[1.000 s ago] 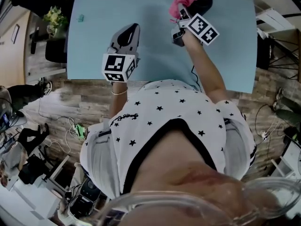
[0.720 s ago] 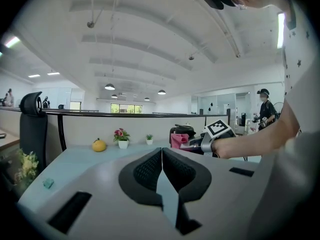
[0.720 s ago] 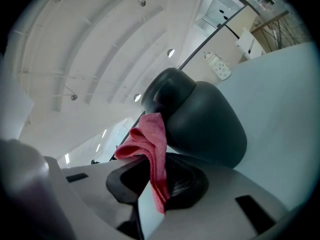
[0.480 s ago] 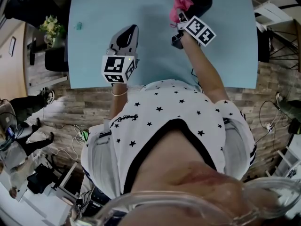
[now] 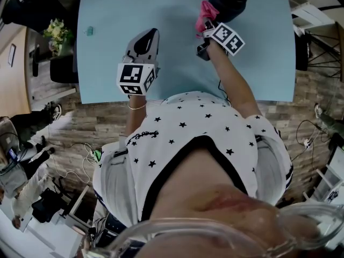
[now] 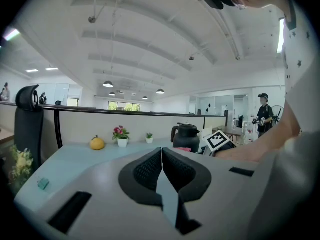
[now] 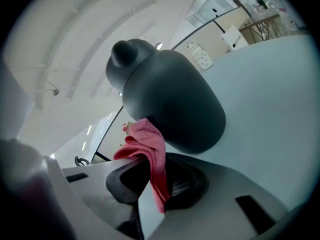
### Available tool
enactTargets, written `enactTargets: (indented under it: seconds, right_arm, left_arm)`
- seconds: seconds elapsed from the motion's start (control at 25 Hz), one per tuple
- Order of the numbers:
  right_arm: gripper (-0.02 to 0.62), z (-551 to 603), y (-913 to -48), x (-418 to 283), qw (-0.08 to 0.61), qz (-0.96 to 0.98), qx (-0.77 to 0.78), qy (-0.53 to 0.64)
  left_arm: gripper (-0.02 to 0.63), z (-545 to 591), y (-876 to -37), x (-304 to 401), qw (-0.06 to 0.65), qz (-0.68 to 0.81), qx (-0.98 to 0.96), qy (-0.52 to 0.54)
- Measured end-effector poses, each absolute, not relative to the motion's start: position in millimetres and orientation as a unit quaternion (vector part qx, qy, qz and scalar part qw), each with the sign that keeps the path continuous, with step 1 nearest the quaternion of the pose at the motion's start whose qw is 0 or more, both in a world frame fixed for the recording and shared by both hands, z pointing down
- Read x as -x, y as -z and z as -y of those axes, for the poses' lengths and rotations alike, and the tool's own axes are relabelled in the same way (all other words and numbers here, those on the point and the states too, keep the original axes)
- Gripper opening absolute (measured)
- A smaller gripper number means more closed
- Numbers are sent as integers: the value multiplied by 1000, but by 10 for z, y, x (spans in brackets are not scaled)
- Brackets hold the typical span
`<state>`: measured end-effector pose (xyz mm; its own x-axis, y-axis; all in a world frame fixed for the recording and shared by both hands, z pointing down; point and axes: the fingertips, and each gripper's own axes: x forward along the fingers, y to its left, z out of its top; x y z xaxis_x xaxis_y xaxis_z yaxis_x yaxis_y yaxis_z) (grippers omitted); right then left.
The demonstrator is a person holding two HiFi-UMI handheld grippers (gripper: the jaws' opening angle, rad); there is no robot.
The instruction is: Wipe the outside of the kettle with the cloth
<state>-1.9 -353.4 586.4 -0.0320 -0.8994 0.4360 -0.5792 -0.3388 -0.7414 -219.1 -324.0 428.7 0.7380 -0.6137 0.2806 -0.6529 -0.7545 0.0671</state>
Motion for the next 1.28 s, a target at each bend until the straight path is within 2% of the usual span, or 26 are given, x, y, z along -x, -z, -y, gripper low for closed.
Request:
enactTargets:
  seconds: [0.68, 0.92, 1.28]
  right_arm:
    - [66, 3452, -6155, 37, 127, -545, 675, 481]
    - [66, 3350, -5822, 262, 142, -601, 624, 478]
    - [66, 2974, -5047, 247, 123, -712, 566, 397]
  left_arm:
    - [29, 3310, -4344, 2256, 91, 351, -924, -121]
    - [29, 3259, -4291, 2236, 83, 363, -919, -125]
    - [29, 3118, -4109, 2085, 76, 384, -913, -115]
